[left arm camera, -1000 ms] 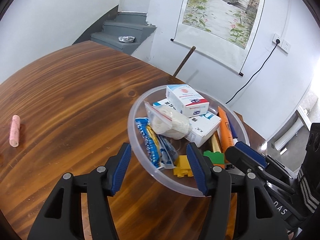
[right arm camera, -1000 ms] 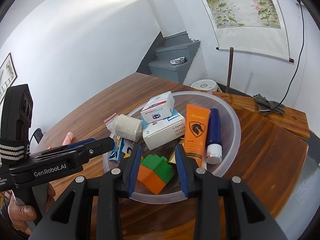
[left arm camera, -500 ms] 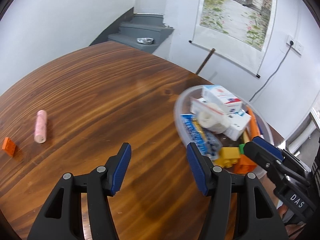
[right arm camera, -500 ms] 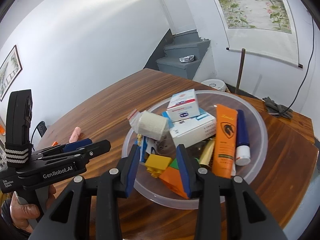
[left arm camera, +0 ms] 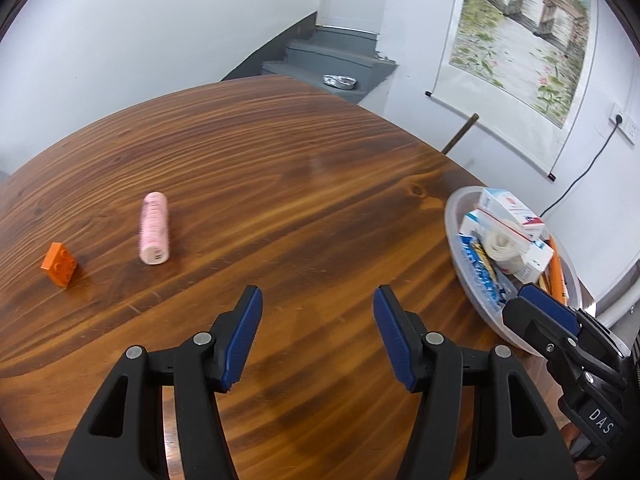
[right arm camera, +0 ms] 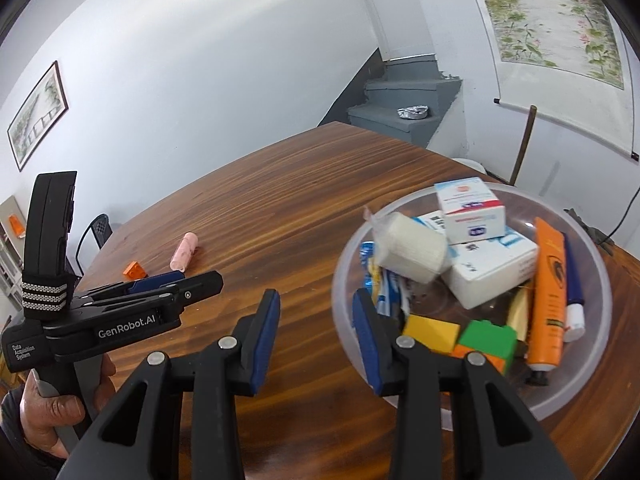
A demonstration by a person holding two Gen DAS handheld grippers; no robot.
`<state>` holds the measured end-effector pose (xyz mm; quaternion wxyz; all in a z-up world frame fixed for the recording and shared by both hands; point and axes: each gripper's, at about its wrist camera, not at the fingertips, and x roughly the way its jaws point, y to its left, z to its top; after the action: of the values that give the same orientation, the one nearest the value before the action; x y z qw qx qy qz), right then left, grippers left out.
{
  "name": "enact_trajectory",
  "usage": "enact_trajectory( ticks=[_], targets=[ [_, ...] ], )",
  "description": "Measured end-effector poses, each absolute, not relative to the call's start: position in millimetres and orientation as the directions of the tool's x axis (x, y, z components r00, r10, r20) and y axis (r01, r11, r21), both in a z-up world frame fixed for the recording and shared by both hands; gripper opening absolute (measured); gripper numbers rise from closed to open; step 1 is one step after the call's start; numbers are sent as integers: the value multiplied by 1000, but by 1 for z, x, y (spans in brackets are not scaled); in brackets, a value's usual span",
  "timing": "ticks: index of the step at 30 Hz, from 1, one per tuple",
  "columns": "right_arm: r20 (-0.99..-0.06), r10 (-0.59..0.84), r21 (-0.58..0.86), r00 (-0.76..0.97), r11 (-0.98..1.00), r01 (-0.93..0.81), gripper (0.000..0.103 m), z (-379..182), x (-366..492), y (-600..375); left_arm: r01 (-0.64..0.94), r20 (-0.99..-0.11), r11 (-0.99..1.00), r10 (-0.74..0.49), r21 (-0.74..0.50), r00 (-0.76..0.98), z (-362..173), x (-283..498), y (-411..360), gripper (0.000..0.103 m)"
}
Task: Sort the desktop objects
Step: 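Move both grippers back toward the orange block and pink roll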
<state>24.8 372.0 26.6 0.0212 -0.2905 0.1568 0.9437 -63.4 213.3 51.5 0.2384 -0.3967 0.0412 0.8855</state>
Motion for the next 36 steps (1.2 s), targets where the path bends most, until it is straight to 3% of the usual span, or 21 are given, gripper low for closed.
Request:
enact_trajectory(
  ticks=[4,36],
  targets=[
    [-561,-60,267,-826,-957,-113,62,30,14,363,-421,-734,-900,358,-108,-577,48,-69,200,61],
    [-655,-154,175,-740,-983,50,73,17,-77,272,-194,-762,-978,187,-82,-621,35,-138,76,61]
  ],
)
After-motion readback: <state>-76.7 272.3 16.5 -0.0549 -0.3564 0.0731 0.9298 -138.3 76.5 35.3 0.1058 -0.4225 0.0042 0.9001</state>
